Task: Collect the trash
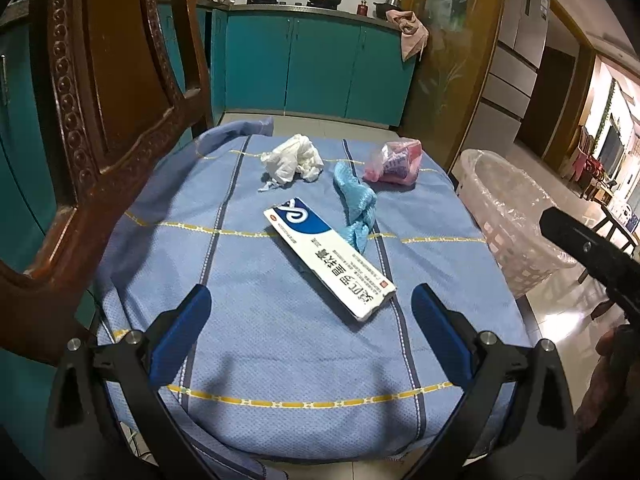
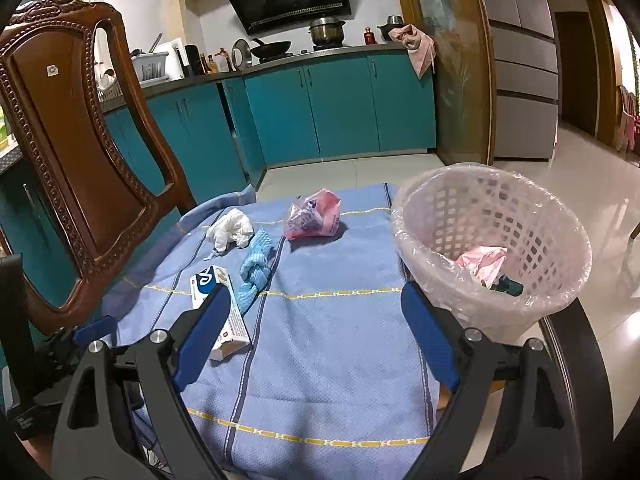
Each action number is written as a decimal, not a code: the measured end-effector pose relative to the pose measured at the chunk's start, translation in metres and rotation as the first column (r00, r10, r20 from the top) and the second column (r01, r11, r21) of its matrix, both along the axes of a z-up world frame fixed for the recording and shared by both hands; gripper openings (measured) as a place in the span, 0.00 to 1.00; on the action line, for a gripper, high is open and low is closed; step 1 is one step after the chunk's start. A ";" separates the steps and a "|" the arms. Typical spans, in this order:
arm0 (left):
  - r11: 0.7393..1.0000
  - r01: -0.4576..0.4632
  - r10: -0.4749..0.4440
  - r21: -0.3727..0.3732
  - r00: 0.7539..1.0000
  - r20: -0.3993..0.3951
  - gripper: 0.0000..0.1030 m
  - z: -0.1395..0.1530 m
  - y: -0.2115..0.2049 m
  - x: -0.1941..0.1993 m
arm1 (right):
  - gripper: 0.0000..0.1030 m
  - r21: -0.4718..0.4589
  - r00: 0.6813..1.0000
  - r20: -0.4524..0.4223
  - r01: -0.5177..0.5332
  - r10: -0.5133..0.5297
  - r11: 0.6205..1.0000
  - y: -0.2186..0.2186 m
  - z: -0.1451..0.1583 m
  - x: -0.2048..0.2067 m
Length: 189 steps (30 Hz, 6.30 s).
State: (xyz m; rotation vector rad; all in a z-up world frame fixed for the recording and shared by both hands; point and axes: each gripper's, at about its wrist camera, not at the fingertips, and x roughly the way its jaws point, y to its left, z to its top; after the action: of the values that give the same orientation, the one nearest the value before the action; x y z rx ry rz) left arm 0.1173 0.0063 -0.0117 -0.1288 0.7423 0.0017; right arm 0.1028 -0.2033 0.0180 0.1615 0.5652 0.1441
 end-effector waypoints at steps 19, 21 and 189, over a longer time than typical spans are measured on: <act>0.996 -0.071 0.062 -0.051 0.984 -0.167 0.78 -0.043 -0.024 0.087 | 0.84 0.006 1.000 -0.018 0.003 -0.003 1.000 -0.003 -0.003 0.006; 0.995 -0.081 0.069 -0.062 0.980 -0.186 0.69 -0.052 -0.019 0.090 | 0.84 -0.001 1.000 -0.025 -0.001 0.001 1.000 -0.002 -0.005 0.007; 0.998 0.042 -0.049 0.044 0.987 0.155 0.16 0.039 0.003 0.029 | 0.44 -0.087 0.998 0.030 -0.059 0.062 0.994 0.016 0.011 0.014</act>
State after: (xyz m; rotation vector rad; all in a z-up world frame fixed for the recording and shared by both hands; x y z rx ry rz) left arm 0.1461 0.0094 0.0269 -0.0719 0.5882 -0.0363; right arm 0.1168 -0.1876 0.0289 0.0577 0.5431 0.1805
